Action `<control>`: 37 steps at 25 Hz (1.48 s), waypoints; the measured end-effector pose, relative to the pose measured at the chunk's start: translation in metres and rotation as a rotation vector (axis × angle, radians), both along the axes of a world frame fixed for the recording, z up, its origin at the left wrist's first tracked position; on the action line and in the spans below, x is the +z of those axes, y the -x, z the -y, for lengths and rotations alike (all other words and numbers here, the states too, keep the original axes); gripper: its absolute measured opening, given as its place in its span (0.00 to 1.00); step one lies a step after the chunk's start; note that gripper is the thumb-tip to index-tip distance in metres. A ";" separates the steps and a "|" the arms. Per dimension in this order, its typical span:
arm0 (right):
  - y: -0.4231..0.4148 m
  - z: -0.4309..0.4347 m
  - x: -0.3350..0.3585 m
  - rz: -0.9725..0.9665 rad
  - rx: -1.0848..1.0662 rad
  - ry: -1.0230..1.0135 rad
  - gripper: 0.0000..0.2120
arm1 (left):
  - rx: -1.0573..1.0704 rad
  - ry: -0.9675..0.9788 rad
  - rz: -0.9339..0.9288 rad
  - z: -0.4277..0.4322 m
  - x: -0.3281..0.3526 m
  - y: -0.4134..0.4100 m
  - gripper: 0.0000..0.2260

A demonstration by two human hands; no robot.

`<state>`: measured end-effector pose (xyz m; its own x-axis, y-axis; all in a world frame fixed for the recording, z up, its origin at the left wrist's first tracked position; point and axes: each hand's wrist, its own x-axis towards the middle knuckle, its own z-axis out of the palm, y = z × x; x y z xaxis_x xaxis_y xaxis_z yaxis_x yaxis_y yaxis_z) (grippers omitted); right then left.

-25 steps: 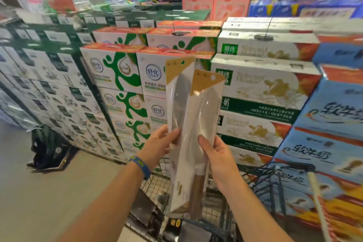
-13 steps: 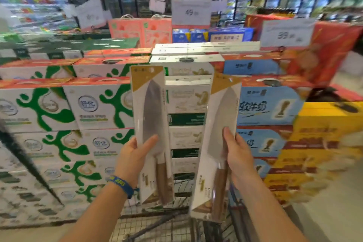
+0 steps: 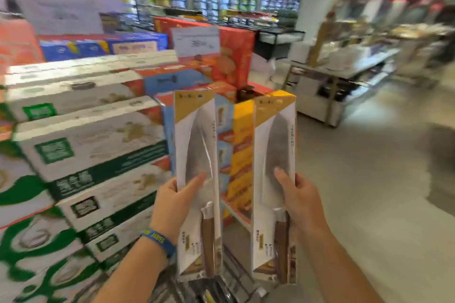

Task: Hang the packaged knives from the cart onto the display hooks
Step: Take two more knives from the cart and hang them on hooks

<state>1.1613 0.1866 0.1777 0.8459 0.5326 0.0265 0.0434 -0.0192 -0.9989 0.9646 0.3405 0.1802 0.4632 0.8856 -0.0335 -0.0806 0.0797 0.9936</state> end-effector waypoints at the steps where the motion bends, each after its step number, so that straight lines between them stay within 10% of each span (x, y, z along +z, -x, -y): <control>1: -0.003 0.028 -0.009 0.007 -0.085 0.025 0.11 | -0.069 0.014 -0.011 0.012 -0.009 -0.017 0.19; 22: 0.050 0.602 -0.113 -0.138 -1.288 -0.039 0.12 | -1.199 -0.132 -0.233 0.516 -0.079 -0.228 0.17; 37: 0.102 0.791 -0.128 -0.173 -2.004 -0.074 0.10 | -1.916 -0.217 -0.235 0.812 -0.106 -0.311 0.14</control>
<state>1.0593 -0.6039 0.0500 0.1224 -0.9838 -0.1311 -0.0615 0.1243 -0.9903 1.2760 -0.4715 0.0744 0.6710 -0.7123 -0.2058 0.0651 -0.2199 0.9733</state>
